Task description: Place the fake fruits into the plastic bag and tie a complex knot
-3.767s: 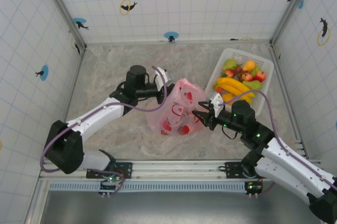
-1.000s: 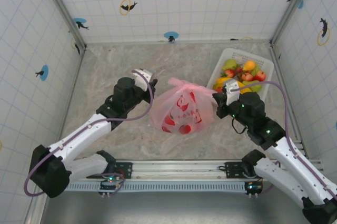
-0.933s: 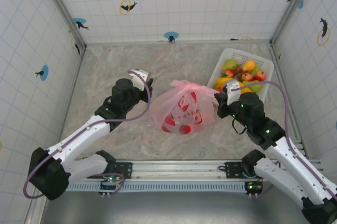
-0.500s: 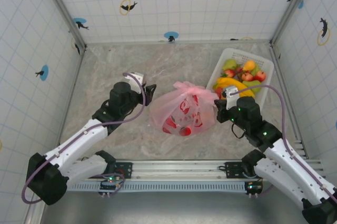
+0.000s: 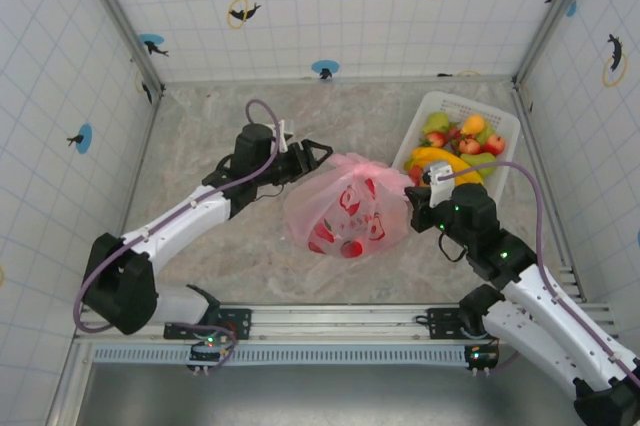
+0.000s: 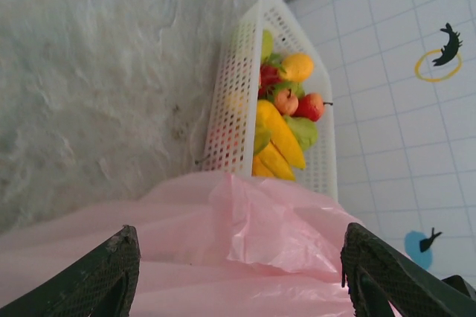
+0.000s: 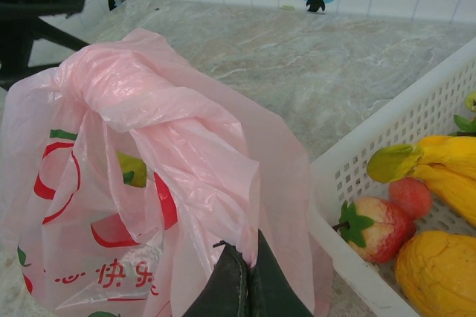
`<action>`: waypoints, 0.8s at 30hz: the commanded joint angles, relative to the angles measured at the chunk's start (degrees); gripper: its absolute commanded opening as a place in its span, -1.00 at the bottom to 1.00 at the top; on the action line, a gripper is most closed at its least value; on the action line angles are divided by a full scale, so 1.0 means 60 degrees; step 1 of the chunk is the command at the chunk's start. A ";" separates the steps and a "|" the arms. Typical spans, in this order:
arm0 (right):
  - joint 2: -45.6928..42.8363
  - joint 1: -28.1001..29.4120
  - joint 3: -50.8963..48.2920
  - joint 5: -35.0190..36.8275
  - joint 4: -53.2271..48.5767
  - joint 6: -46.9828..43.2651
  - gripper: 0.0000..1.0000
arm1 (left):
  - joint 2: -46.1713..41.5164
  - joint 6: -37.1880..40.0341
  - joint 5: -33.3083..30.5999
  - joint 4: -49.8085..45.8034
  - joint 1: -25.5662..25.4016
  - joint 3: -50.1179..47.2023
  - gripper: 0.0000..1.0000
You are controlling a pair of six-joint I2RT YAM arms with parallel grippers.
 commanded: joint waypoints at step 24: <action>0.0027 -0.0023 -0.0009 -0.0025 0.0478 0.0073 -1.00 | 0.0924 -0.1759 0.1494 0.2315 -0.0206 -0.0398 -0.25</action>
